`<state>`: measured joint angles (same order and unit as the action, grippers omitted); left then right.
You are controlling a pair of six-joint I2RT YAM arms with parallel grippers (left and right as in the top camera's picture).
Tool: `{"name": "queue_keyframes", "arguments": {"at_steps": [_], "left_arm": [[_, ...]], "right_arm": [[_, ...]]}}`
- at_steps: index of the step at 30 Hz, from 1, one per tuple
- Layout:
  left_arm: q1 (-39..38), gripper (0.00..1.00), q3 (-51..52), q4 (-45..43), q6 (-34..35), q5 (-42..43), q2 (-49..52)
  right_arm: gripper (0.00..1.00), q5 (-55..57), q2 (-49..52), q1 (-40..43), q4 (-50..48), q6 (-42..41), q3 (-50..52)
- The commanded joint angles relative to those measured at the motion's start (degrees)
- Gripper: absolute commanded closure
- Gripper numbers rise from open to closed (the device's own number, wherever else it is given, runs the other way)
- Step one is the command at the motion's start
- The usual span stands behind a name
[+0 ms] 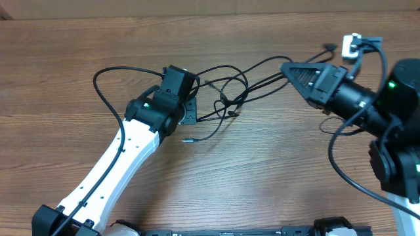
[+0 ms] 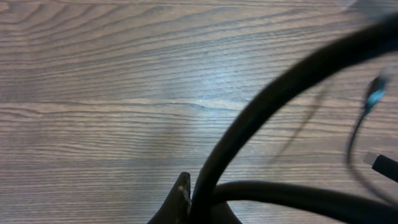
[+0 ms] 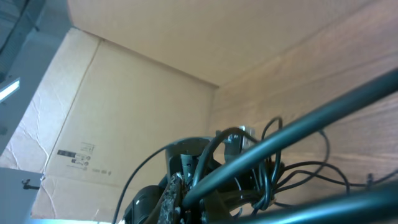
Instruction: Untangle cables
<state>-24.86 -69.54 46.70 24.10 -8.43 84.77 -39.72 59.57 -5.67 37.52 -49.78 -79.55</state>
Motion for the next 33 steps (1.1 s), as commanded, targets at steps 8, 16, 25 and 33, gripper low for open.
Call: {"name": "queue_keyframes", "arguments": {"at_steps": [8,16,25,33], "left_arm": [[5.35,0.96,2.34,2.43,0.15,-6.36,1.2],[12.13,0.95,2.34,5.51,-1.27,-8.79,1.18],[21.66,0.95,2.34,5.68,-0.76,-7.37,1.18],[21.11,0.95,2.32,5.55,-4.2,-0.2,0.98]], "right_arm": [[0.96,1.03,-4.98,10.12,-2.54,7.02,-1.57],[0.96,1.03,-4.98,17.25,-1.05,14.93,-1.57],[0.96,1.09,-4.98,25.94,-0.37,24.81,-1.57],[0.96,1.03,-4.98,26.69,1.03,24.35,-1.57]]}}
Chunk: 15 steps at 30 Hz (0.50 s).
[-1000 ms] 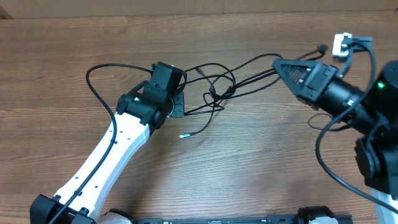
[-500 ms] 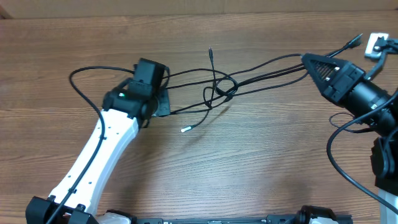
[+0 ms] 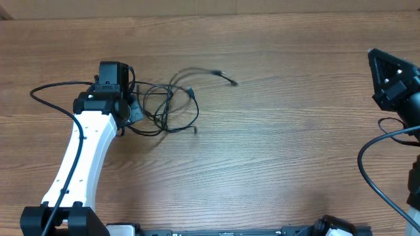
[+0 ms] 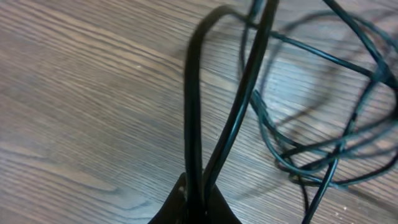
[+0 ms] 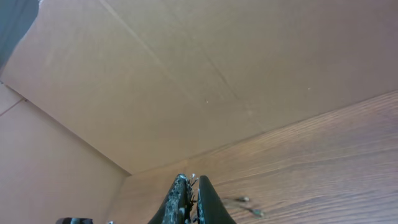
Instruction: Untangle cables
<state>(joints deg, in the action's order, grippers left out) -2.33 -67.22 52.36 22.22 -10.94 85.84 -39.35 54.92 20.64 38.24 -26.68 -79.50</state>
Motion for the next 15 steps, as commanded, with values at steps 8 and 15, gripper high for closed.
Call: {"name": "queue_keyframes", "arguments": {"at_steps": [8,15], "left_arm": [[-8.61,0.91,-0.85,-0.28,-3.41,4.46,-2.86],[-11.74,0.86,-6.78,0.44,-3.61,15.41,-7.04]], "right_arm": [[0.04,0.63,0.33,0.33,10.32,1.25,-1.6],[0.07,0.46,3.17,0.28,25.75,1.4,-1.57]]}}
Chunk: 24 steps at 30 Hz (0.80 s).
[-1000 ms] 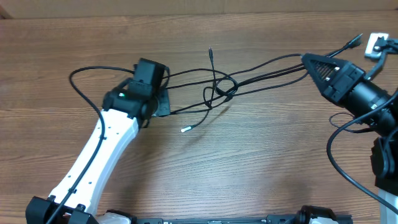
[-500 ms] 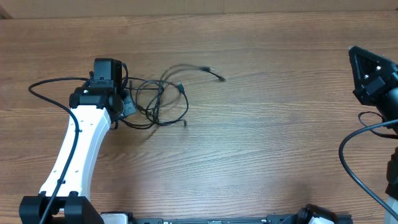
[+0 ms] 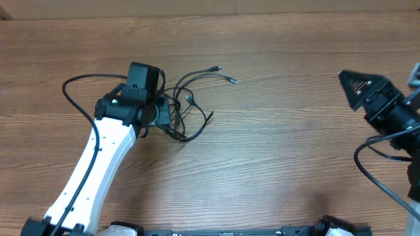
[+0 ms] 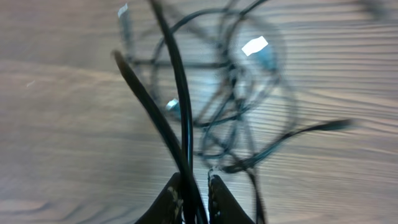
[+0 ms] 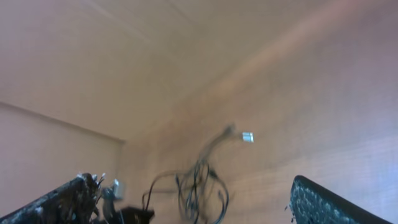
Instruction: Untangle cables
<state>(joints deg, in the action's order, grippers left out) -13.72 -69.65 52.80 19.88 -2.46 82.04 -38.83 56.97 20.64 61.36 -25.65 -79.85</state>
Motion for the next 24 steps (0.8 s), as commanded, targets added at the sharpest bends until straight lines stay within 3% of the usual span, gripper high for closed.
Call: {"name": "queue_keyframes", "arguments": {"at_steps": [1,9,14,24], "left_arm": [[-0.35,0.86,-5.31,0.13,-1.27,8.74,-3.69],[-1.18,0.86,-16.44,4.17,-2.16,18.71,-5.42],[-3.87,0.85,-24.0,7.26,-6.34,26.38,-5.44],[-6.56,0.83,-32.22,13.09,-7.5,25.64,-6.01]], "right_arm": [[0.08,-0.52,1.62,0.2,4.39,0.72,-1.2],[0.14,-3.72,5.66,-7.93,8.79,8.24,-1.2],[0.06,-1.68,9.88,-18.05,8.87,11.17,-1.18],[0.05,2.84,23.71,-33.79,7.58,11.15,-1.18]]}}
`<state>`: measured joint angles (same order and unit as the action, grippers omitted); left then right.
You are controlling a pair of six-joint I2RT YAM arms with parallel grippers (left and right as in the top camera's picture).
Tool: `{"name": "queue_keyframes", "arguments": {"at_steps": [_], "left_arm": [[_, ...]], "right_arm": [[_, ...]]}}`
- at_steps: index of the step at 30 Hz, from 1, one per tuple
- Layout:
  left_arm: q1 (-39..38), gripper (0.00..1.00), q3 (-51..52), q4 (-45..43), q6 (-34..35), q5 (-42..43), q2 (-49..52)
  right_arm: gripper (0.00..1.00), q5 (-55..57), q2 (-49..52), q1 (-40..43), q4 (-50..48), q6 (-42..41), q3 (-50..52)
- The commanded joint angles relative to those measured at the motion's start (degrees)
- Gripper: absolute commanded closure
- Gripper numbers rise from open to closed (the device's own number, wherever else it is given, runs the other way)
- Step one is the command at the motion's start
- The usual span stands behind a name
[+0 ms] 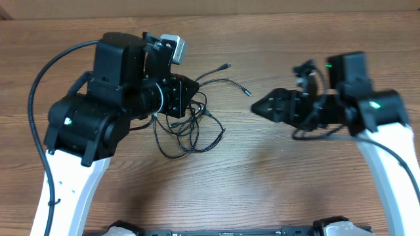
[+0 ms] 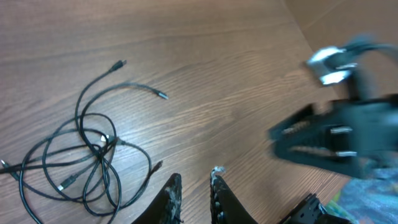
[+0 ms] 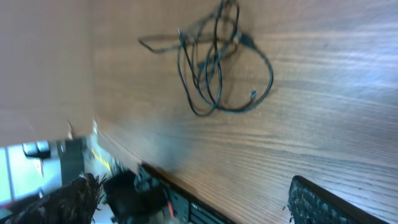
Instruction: Untangle cables
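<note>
Several thin black cables (image 1: 187, 128) lie in one loose tangle on the wooden table, with plug ends sticking out toward the upper right. The left wrist view shows the tangle (image 2: 81, 162) below and left of my fingers; the right wrist view has the tangle (image 3: 217, 62) far ahead. My left gripper (image 1: 190, 92) is raised above the tangle, slightly open, nothing between its fingers (image 2: 171, 193). My right gripper (image 1: 259, 107) points left at the tangle from the table's middle. It is wide open and holds nothing.
The wooden table (image 1: 275, 190) runs on all sides. A cardboard wall (image 1: 262, 6) stands along the far edge. The left arm's own black cable (image 1: 49, 62) loops out to the left. My right gripper (image 2: 329, 137) shows dark at the right of the left wrist view.
My left gripper was low on the table with a cable between its fingers; now it is raised and empty, the tangle lying free. My right gripper came from the far right to mid-table.
First both grippers were shut on cables stretched between them. Then the right gripper was shut and empty at the far right, while the left held the bunch at the left. The right then stood open. Now neither gripper holds any cable.
</note>
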<state>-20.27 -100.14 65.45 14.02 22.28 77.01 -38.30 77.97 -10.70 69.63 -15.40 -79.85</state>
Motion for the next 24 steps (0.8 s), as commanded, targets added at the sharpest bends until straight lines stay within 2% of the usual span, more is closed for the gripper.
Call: {"name": "queue_keyframes", "arguments": {"at_steps": [1,4,8,11,16,19,24], "left_arm": [[0.0,0.83,-1.73,0.42,-1.6,-0.33,-1.2],[0.0,0.83,-1.73,0.59,1.57,-5.38,-1.92],[0.0,0.85,-1.73,2.34,13.38,-15.61,-2.86],[0.0,0.85,-1.73,4.2,19.28,-19.17,-3.32],[0.0,0.91,-1.73,7.17,24.59,-19.45,-3.32],[0.0,0.91,-1.7,8.22,25.0,-17.66,-3.32],[0.0,0.91,-1.73,10.05,24.94,-14.75,-3.32]], "right_arm": [[0.05,2.49,4.17,-3.32,-1.11,0.92,-1.18],[0.06,2.43,8.63,-6.01,-3.65,2.4,-1.18],[0.09,2.49,13.81,-9.51,-7.52,12.5,-1.18],[0.09,2.69,17.05,-11.58,-10.23,20.46,-1.18],[0.1,4.42,21.9,-14.12,-18.05,26.47,-1.18],[0.09,4.39,24.06,-14.88,-23.26,29.0,-1.18],[0.06,4.39,26.84,-16.09,-30.91,38.29,-1.18]]}}
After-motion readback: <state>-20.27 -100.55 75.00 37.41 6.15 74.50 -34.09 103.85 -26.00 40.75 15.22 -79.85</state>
